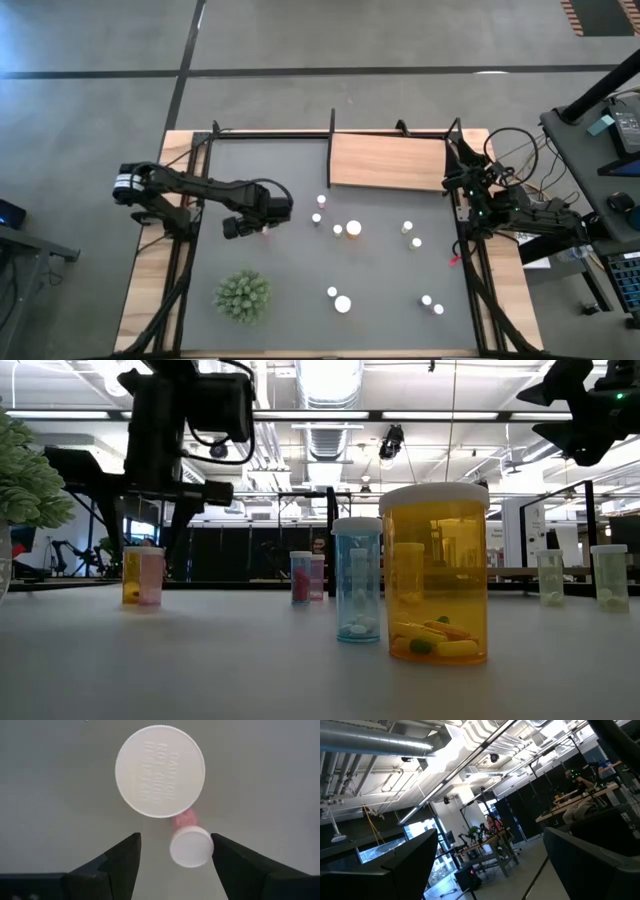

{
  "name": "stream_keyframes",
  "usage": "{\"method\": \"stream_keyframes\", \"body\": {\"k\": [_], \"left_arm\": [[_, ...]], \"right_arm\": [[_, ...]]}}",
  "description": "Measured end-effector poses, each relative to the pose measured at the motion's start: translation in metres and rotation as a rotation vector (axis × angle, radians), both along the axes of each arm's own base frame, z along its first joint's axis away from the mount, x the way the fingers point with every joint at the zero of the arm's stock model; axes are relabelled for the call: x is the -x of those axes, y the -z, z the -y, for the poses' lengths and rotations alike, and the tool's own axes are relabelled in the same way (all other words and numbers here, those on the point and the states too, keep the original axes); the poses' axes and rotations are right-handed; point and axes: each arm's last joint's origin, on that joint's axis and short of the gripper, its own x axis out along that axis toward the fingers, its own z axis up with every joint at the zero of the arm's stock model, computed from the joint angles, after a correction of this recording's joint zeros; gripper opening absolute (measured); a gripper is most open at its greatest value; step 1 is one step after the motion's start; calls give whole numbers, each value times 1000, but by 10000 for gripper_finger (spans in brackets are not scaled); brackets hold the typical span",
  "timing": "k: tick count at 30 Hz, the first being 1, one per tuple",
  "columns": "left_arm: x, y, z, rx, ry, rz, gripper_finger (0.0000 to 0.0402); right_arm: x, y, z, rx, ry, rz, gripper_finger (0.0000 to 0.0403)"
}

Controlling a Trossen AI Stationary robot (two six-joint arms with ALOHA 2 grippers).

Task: Pick and place medicine bottles onto shelf by color
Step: Move the left pink pill bottle to the center of the table

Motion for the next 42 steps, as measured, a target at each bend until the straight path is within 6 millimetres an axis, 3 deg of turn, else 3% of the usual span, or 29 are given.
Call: {"method": "stream_keyframes", "body": {"k": [10, 24, 42], "left_arm": [[-4, 4, -1, 0, -7, -9, 213], [-4, 4, -1, 1, -7, -6, 97], [-17, -7, -3, -55, 53, 93, 103]], "right_arm": [[0, 0, 0, 0, 0, 0, 352], [0, 0, 0, 0, 0, 0, 352], [0, 0, 0, 0, 0, 0, 352]]}}
